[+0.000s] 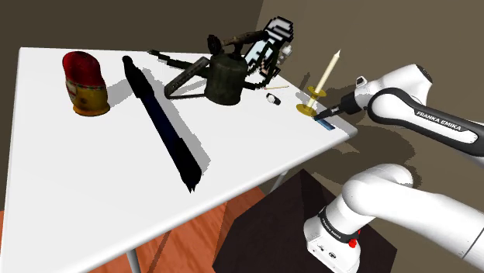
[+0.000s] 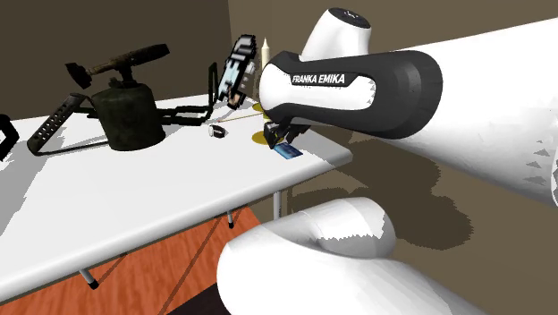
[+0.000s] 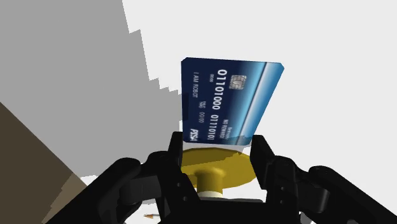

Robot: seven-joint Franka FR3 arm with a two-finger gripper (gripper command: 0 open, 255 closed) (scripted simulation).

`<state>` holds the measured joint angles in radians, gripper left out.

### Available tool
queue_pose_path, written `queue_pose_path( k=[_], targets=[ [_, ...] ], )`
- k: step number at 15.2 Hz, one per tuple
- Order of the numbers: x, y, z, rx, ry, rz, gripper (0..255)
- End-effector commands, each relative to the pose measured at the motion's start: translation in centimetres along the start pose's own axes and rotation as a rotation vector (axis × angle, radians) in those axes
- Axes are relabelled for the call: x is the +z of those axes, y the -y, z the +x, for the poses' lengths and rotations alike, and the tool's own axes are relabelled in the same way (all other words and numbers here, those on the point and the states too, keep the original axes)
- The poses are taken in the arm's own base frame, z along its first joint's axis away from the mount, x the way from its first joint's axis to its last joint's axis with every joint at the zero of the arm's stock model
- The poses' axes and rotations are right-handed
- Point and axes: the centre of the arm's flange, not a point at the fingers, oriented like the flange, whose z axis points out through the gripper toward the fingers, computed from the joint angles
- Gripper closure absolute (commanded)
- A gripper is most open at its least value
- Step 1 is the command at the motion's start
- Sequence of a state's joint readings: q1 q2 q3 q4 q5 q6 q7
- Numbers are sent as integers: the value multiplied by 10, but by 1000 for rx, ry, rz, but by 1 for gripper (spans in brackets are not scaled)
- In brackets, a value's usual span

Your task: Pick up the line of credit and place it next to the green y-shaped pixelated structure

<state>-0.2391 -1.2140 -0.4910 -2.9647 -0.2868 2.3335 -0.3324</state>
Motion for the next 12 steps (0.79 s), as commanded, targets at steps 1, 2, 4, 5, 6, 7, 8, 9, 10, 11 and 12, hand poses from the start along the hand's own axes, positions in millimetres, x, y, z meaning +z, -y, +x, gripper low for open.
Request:
queue_pose_path(
  k=[1,2,4,5,6,7,8,9,10,11,12],
  targets=[
    [-4,0,3,0,0,0,255],
    [-9,0,6,0,0,0,255],
    [-17,0,12,0,0,0,255],
    [-22,0,15,0,0,0,255],
    [-26,0,17,0,0,0,255],
    [-31,0,20,0,0,0,255],
    [-35,0,23,0,0,0,255],
    [-40,0,26,0,0,0,255],
    [-44,0,29,0,0,0,255],
    [-48,0,32,0,0,0,255],
    [-53,0,35,0,0,0,255]
  ],
)
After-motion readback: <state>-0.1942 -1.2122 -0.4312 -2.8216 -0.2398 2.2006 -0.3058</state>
